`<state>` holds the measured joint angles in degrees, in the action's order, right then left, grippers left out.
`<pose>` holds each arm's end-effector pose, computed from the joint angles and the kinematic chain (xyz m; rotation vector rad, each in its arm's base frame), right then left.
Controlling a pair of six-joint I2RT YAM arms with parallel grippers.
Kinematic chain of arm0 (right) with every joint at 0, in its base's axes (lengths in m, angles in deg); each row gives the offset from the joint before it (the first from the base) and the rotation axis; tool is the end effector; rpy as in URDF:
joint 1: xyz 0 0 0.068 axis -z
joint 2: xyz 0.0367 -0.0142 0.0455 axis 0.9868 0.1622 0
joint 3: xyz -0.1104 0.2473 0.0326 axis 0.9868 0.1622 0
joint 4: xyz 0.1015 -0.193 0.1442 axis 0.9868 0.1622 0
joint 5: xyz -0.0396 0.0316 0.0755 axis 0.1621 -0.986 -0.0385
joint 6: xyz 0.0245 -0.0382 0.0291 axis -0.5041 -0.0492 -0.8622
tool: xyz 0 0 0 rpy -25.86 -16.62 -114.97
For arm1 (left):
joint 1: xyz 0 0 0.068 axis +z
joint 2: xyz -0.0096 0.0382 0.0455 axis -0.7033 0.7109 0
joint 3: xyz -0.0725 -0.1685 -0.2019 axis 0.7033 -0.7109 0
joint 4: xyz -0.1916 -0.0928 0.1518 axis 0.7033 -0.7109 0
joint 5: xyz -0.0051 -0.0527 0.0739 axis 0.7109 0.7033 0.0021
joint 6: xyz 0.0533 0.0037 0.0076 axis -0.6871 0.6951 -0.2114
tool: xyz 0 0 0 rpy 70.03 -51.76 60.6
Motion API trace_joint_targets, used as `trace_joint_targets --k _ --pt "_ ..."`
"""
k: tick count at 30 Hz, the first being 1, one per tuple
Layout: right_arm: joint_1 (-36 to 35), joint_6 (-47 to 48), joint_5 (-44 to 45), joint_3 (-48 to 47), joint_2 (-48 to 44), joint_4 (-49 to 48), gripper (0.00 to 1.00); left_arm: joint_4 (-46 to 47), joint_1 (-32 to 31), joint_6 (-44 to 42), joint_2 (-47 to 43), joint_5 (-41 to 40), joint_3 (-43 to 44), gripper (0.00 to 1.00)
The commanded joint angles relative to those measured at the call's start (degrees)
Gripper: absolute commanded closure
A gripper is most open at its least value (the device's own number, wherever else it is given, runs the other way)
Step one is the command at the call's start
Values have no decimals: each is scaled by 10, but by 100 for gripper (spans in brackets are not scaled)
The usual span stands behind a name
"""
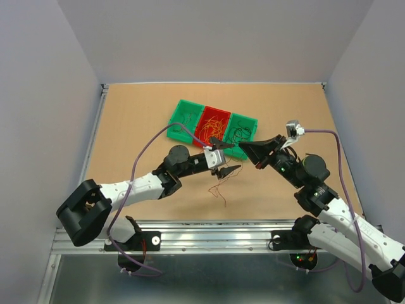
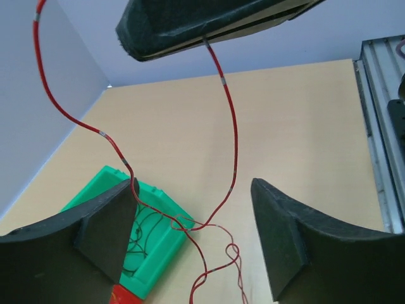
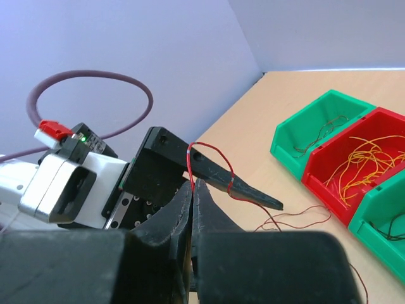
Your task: Untangle the cables
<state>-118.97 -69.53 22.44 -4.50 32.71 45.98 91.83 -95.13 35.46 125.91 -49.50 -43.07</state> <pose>0.1334 0.1116 0.3374 -0.2174 1.4065 1.1024 0.1689 -0.2310 0.2828 1.1141 0.8786 -0.8035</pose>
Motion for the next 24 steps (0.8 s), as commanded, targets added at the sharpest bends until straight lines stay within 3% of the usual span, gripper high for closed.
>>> trace_joint_targets --k 1,2,3,16,20,24 --pt "-2 -17 31 17 -5 -54 99 27 -6 -20 -11 -11 27 26" --pt "-3 -19 29 18 -4 -61 100 24 -6 -21 -10 -15 28 36" --pt "-2 -17 20 16 2 -62 99 23 -6 -20 -9 -16 29 38" --pt "-3 -27 3 4 36 -70 99 23 -19 -35 -2 5 35 36" --pt "-4 -23 10 8 24 -66 99 18 -20 -50 1 2 35 63" --pt "-3 -16 13 12 14 -65 99 8 -20 -56 1 4 37 82"
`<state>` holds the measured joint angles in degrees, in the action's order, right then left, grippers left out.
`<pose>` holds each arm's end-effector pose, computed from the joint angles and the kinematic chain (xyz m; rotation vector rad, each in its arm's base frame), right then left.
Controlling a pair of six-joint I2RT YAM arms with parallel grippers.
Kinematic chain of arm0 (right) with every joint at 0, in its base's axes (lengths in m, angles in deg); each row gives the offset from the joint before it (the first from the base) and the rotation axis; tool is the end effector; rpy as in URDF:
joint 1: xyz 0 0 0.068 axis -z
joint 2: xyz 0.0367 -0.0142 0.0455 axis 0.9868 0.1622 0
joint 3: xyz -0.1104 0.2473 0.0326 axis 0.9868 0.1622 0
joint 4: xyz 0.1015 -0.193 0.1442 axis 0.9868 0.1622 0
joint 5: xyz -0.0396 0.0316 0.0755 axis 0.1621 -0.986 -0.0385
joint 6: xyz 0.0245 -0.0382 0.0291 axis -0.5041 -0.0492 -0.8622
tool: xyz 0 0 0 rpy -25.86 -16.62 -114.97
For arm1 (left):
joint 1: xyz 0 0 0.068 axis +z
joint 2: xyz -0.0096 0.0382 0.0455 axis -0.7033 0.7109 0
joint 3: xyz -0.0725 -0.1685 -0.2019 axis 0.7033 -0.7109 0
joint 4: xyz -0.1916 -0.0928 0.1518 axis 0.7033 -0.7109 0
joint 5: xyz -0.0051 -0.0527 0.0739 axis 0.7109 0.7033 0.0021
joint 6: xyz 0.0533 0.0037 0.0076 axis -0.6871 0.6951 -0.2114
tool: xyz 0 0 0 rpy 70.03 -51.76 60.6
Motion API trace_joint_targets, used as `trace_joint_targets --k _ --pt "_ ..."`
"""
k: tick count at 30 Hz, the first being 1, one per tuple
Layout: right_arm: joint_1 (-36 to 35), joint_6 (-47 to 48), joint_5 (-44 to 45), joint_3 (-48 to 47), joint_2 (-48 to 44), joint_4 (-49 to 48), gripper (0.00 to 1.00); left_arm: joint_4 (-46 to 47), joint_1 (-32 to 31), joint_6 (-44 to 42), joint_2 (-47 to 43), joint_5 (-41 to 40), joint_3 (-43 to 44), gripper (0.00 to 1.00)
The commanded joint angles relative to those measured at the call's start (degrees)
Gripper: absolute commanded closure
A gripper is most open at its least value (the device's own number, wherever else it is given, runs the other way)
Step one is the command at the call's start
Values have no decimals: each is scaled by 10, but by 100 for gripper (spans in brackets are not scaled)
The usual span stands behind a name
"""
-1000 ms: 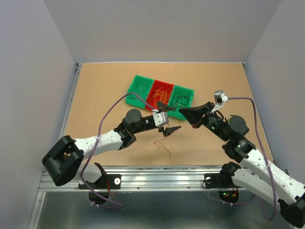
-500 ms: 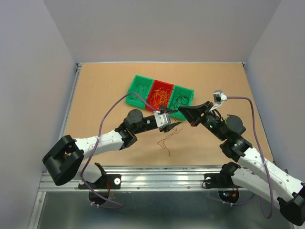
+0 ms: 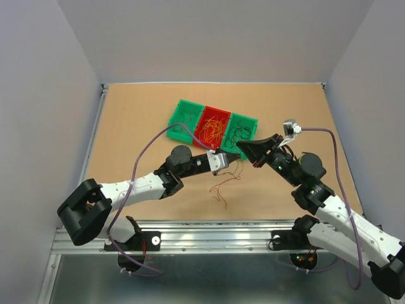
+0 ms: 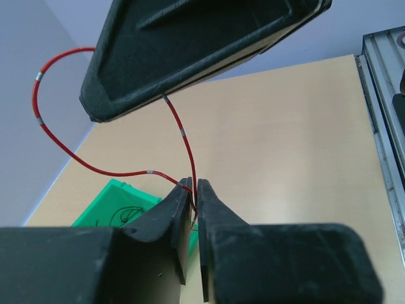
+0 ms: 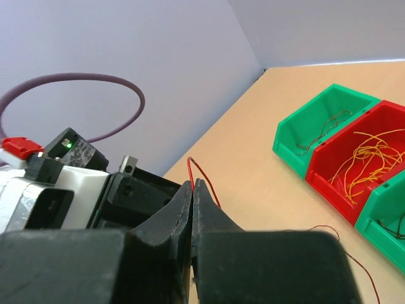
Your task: Untangle the cables
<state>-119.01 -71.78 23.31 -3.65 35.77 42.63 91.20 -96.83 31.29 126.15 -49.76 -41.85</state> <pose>0.1423 0.1181 0.3298 -0.1772 1.4259 1.1231 0.1639 -0.2381 0.2876 1.1481 0.8153 -0.7643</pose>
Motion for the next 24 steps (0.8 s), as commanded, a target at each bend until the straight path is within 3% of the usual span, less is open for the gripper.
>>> trace_joint_targets --k 1,2,6,10,13,16,19,22,24 --pt "-3 7 4 3 -18 -31 98 15 -3 -11 -1 7 24 93" --pt "-2 7 5 4 -21 -28 96 16 -3 -9 -7 6 21 100" --pt "-3 24 45 7 -47 2 84 5 -2 14 -23 5 17 100" --pt "-2 36 91 28 -87 9 33 -75 15 38 -50 -5 63 100" --pt "-2 46 91 31 -78 9 18 -87 46 71 -74 3 72 100" --pt "-2 55 58 33 -44 -9 10 -105 61 108 -117 14 89 100" --pt "-2 58 35 46 -4 -51 9 -148 63 120 -136 29 112 100" --pt "-2 63 -21 53 33 -93 24 -175 64 127 -156 30 137 100" --pt "-2 65 -48 50 49 -111 28 -179 66 128 -163 14 141 100"
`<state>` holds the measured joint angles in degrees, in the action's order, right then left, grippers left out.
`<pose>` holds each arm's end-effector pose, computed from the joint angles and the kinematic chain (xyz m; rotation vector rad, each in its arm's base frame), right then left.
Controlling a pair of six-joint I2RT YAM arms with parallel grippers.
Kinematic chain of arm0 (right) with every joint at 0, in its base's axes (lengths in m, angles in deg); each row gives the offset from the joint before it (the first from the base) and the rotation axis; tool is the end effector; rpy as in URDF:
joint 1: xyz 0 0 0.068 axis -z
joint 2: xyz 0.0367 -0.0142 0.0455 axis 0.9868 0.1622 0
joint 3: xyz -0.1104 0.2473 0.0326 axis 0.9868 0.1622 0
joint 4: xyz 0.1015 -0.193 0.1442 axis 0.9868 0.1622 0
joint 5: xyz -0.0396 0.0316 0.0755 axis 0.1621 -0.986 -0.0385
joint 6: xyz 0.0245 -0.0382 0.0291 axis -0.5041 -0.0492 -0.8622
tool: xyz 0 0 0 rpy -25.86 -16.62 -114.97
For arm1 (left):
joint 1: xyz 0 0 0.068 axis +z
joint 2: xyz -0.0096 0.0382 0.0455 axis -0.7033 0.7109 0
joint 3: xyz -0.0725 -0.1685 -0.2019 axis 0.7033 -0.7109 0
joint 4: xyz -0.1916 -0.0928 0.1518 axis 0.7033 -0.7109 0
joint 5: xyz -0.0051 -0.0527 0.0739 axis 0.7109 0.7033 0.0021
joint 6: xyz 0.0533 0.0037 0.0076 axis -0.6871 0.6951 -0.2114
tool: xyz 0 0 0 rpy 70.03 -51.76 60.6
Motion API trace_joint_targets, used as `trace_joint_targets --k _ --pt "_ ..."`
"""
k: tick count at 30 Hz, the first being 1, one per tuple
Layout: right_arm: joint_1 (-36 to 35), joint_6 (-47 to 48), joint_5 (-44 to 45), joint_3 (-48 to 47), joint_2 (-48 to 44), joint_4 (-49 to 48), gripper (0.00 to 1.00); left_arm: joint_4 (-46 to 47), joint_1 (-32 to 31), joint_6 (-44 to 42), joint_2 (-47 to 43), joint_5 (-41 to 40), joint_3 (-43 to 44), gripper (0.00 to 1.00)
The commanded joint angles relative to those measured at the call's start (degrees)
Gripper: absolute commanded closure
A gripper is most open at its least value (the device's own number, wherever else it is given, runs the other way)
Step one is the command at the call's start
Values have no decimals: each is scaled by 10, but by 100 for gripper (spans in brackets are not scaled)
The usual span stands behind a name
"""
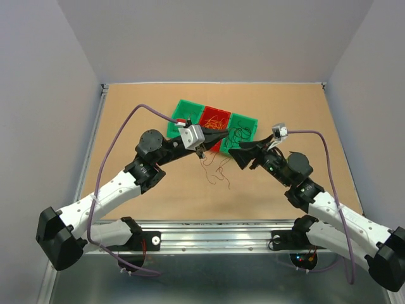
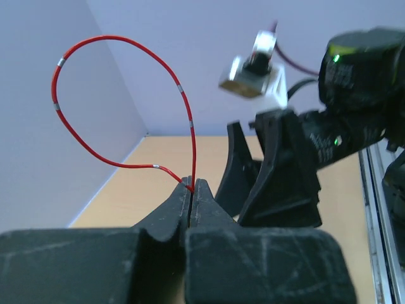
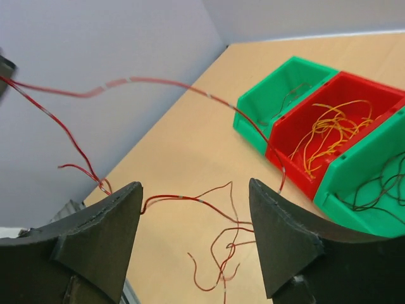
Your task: Untangle the cables
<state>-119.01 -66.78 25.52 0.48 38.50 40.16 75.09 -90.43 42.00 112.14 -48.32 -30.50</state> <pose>0.1511 0.1233 0.3004 -0.2079 1.4852 1.0071 0.1594 -0.1887 0.3890 0.9754 0.8167 -0.8217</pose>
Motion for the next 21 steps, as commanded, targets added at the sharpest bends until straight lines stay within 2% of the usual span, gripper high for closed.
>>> trace_joint_targets --k 1,19,21 --pt "-4 16 -95 7 32 -92 32 -19 3 21 -24 -6 29 100" --pt "-59 79 -147 -23 91 -98 31 -57 21 52 -12 17 58 100" --pt "-68 89 -141 -27 99 -91 35 -58 23 55 -15 21 58 100"
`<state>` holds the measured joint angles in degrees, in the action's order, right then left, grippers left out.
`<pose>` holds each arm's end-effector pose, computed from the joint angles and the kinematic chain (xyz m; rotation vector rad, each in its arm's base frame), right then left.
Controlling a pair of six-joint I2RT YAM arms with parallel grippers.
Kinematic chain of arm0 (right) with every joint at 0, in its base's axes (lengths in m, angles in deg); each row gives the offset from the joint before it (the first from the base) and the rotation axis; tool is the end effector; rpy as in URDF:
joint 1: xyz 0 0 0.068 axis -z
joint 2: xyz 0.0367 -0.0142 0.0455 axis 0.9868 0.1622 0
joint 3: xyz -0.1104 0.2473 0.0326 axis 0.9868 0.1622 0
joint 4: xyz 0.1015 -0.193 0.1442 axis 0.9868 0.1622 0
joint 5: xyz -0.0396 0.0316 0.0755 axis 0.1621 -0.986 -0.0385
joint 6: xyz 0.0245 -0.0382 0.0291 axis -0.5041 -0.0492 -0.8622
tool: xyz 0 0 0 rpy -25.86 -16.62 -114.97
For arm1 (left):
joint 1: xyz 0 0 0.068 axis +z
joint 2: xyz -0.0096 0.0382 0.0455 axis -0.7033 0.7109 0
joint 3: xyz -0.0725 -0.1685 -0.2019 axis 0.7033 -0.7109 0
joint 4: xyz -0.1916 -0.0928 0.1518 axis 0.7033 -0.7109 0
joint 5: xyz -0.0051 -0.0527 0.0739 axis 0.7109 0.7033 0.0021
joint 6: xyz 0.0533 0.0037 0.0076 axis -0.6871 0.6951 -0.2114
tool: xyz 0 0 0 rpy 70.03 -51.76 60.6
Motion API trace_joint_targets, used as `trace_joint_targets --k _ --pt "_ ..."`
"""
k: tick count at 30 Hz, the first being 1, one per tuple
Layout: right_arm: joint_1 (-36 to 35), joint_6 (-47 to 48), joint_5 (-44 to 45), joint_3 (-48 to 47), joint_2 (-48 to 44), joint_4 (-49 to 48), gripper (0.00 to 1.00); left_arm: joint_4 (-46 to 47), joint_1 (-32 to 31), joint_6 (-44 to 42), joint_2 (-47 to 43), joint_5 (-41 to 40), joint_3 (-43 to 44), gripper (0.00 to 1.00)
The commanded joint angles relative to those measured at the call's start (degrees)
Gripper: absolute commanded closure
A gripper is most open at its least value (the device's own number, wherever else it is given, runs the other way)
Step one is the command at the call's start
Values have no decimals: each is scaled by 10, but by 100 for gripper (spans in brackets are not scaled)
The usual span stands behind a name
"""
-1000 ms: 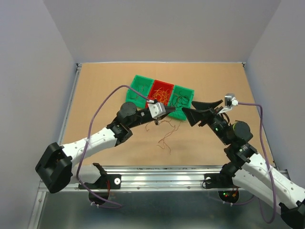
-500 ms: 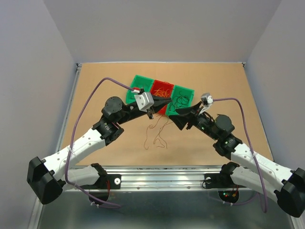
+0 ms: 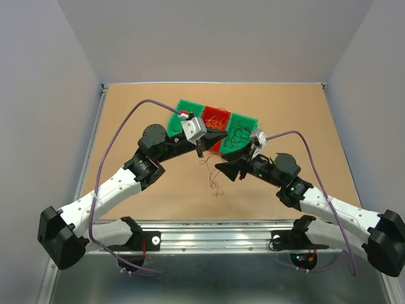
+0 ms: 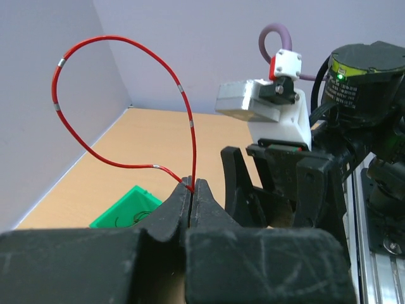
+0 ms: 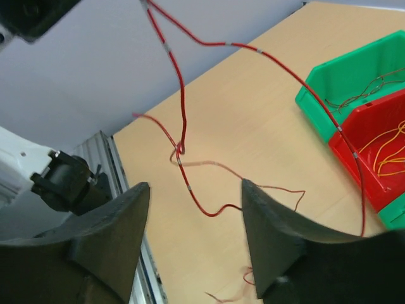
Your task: Untangle the cables
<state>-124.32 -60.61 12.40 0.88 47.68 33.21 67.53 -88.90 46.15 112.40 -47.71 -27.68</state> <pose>0.1516 0.1598 0.2807 -0.5627 1.4773 1.1429 0.1668 -0.1872 0.3922 0.9753 0.9465 -0.8781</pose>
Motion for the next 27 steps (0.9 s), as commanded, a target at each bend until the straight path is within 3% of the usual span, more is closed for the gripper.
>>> trace_joint_targets --k 1,4,5,8,13,20,27 --pt "-19 30 -4 -35 9 -19 44 17 9 15 -18 17 30 100" --pt "-27 37 6 -35 10 -14 59 15 14 17 -19 16 30 100" --pt "-29 37 12 -37 7 -13 74 15 17 18 -19 15 29 100" --pt "-29 35 22 -37 7 -9 99 14 29 25 -21 3 33 100" --pt "-32 29 19 -41 17 -8 99 11 65 38 -18 -89 48 100" --pt "-34 21 19 -45 18 -5 99 30 176 47 -15 -243 62 100" --pt "-35 17 38 -44 2 9 99 38 256 70 22 -211 94 100"
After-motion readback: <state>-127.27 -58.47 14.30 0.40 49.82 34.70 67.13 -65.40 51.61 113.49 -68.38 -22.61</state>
